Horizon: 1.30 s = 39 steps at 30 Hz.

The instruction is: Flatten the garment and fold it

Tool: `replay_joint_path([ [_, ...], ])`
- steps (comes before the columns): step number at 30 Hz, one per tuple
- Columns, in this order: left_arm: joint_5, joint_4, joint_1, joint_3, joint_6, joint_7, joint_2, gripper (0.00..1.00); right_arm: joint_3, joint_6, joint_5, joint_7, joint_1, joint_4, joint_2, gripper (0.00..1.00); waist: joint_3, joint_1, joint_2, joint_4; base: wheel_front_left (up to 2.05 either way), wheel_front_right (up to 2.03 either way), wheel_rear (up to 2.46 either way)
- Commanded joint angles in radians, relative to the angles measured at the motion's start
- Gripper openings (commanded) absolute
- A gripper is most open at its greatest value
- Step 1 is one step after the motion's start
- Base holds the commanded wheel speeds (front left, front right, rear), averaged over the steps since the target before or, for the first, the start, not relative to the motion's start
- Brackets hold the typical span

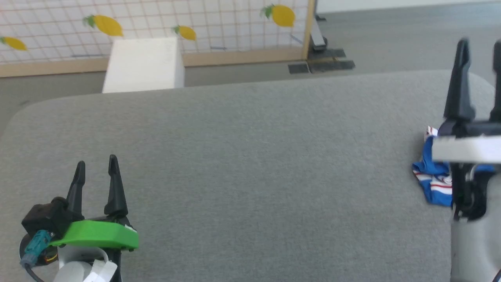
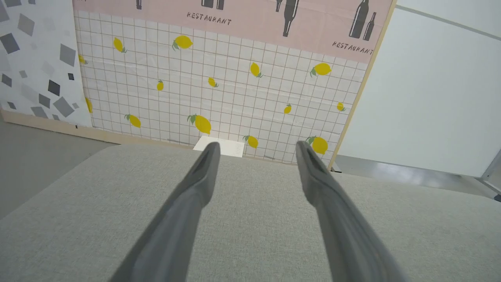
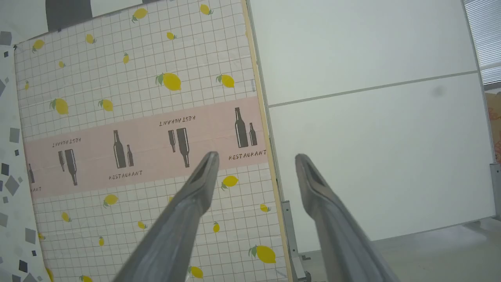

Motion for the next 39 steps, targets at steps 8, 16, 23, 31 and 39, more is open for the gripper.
replay_joint_path([
  [8, -0.002, 0.025, 0.03, -0.004, -0.006, -0.008, -0.019, 1.0, 0.047, -0.001, 0.034, -0.031, 0.185, 0.02, 0.01, 1.0, -0.065, 0.0001, 0.0, 0.068, 0.0, 0.0, 0.0],
  [16, 0.003, 0.042, 0.05, -0.004, -0.005, -0.01, -0.02, 1.0, 0.107, -0.001, 0.026, -0.041, 0.283, 0.116, 0.01, 1.0, -0.067, 0.0001, 0.0, 0.067, 0.0, 0.0, 0.0],
  [23, 0.033, 0.062, 0.051, -0.029, -0.004, 0.009, 0.004, 1.0, 0.122, -0.001, -0.008, -0.044, 0.301, 0.142, 0.011, 1.0, -0.058, 0.0001, 0.0, 0.063, 0.0, 0.0, 0.0],
  [31, 0.055, 0.083, 0.046, -0.053, 0.002, 0.053, 0.029, 1.0, 0.121, -0.001, -0.033, -0.026, 0.303, 0.159, 0.011, 1.0, -0.048, 0.0001, 0.0, 0.064, 0.0, 0.0, 0.0],
  [39, 0.046, 0.088, 0.04, -0.057, 0.008, 0.078, 0.036, 1.0, 0.123, -0.001, -0.052, 0.008, 0.304, 0.166, 0.011, 1.0, -0.04, 0.0001, 0.0, 0.063, 0.0, 0.0, 0.0],
])
